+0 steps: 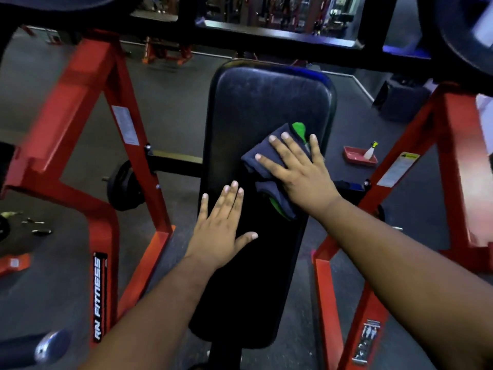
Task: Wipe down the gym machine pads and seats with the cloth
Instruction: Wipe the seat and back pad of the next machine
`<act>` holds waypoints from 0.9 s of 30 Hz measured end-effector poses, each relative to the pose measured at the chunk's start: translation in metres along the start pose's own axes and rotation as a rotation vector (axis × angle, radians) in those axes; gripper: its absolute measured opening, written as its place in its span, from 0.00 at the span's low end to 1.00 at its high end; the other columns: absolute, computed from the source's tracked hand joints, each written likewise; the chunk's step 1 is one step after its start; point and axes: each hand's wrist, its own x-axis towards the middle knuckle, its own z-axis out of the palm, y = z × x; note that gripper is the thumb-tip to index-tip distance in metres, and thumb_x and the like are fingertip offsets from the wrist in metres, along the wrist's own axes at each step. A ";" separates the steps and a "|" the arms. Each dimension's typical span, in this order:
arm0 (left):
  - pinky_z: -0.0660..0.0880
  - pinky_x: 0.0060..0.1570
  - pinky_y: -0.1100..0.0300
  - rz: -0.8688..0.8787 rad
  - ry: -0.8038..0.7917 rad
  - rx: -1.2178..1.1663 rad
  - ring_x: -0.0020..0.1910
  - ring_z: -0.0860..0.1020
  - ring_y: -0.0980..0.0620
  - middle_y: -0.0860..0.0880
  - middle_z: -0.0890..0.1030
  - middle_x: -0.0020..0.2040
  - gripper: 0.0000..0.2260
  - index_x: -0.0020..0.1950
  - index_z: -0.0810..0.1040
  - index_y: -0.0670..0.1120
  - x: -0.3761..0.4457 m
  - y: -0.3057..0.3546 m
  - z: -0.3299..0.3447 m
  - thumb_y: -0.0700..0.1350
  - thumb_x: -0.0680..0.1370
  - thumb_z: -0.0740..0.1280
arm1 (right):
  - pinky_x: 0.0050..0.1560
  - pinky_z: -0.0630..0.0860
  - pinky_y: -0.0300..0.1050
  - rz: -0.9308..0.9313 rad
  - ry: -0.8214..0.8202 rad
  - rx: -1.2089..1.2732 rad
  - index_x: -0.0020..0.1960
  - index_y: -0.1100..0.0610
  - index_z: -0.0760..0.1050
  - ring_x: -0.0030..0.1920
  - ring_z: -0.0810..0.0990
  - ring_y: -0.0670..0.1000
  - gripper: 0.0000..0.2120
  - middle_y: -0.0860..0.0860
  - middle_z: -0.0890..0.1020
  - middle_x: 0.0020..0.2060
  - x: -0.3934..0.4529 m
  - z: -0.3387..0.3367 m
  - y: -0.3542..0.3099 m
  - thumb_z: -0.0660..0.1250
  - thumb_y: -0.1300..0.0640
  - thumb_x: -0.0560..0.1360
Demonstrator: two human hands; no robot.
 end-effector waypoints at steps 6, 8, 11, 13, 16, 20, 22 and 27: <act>0.52 0.78 0.35 0.049 -0.044 0.035 0.83 0.49 0.47 0.45 0.48 0.84 0.43 0.84 0.50 0.42 -0.020 0.004 0.021 0.70 0.79 0.51 | 0.78 0.51 0.68 0.331 -0.023 0.195 0.80 0.47 0.64 0.82 0.53 0.60 0.27 0.57 0.60 0.81 -0.066 0.015 -0.041 0.63 0.45 0.82; 0.54 0.77 0.35 0.068 -0.057 0.053 0.83 0.50 0.47 0.45 0.49 0.84 0.43 0.84 0.50 0.42 -0.031 0.004 0.033 0.70 0.79 0.52 | 0.78 0.52 0.67 0.384 -0.028 0.252 0.80 0.47 0.65 0.82 0.52 0.61 0.27 0.59 0.59 0.81 -0.085 0.021 -0.058 0.62 0.43 0.82; 0.53 0.78 0.35 0.103 -0.059 0.062 0.83 0.50 0.47 0.44 0.49 0.84 0.43 0.84 0.50 0.42 -0.046 0.004 0.050 0.70 0.79 0.54 | 0.77 0.55 0.68 0.482 -0.025 0.312 0.80 0.46 0.62 0.81 0.52 0.64 0.27 0.60 0.59 0.80 -0.110 0.035 -0.090 0.61 0.44 0.82; 0.52 0.78 0.34 0.140 -0.054 0.075 0.83 0.51 0.46 0.44 0.50 0.84 0.43 0.84 0.51 0.42 -0.057 0.002 0.059 0.70 0.79 0.55 | 0.76 0.57 0.69 0.559 -0.011 0.337 0.80 0.46 0.61 0.81 0.52 0.65 0.27 0.60 0.58 0.80 -0.128 0.043 -0.116 0.62 0.45 0.82; 0.50 0.78 0.34 0.207 -0.095 0.114 0.83 0.49 0.46 0.43 0.49 0.84 0.43 0.84 0.50 0.42 -0.075 -0.005 0.074 0.69 0.79 0.55 | 0.74 0.58 0.73 0.635 -0.023 0.412 0.80 0.47 0.60 0.81 0.48 0.65 0.29 0.58 0.54 0.81 -0.161 0.053 -0.158 0.65 0.49 0.81; 0.48 0.78 0.35 0.278 -0.158 0.173 0.83 0.46 0.46 0.43 0.46 0.84 0.43 0.84 0.49 0.42 -0.106 -0.016 0.105 0.69 0.79 0.53 | 0.75 0.54 0.74 0.651 -0.068 0.440 0.81 0.46 0.56 0.82 0.42 0.62 0.35 0.52 0.42 0.83 -0.221 0.071 -0.215 0.67 0.54 0.78; 0.48 0.78 0.34 0.302 -0.166 0.186 0.83 0.46 0.46 0.43 0.46 0.84 0.42 0.83 0.50 0.41 -0.124 -0.019 0.119 0.68 0.79 0.52 | 0.76 0.54 0.72 0.701 -0.085 0.446 0.80 0.44 0.55 0.82 0.41 0.61 0.34 0.50 0.41 0.83 -0.246 0.076 -0.245 0.65 0.55 0.78; 0.48 0.78 0.33 0.367 -0.214 0.195 0.83 0.45 0.46 0.43 0.46 0.84 0.42 0.83 0.49 0.41 -0.173 -0.028 0.160 0.68 0.79 0.49 | 0.76 0.54 0.73 0.836 -0.077 0.459 0.83 0.40 0.49 0.82 0.40 0.62 0.42 0.49 0.39 0.83 -0.285 0.094 -0.299 0.68 0.55 0.77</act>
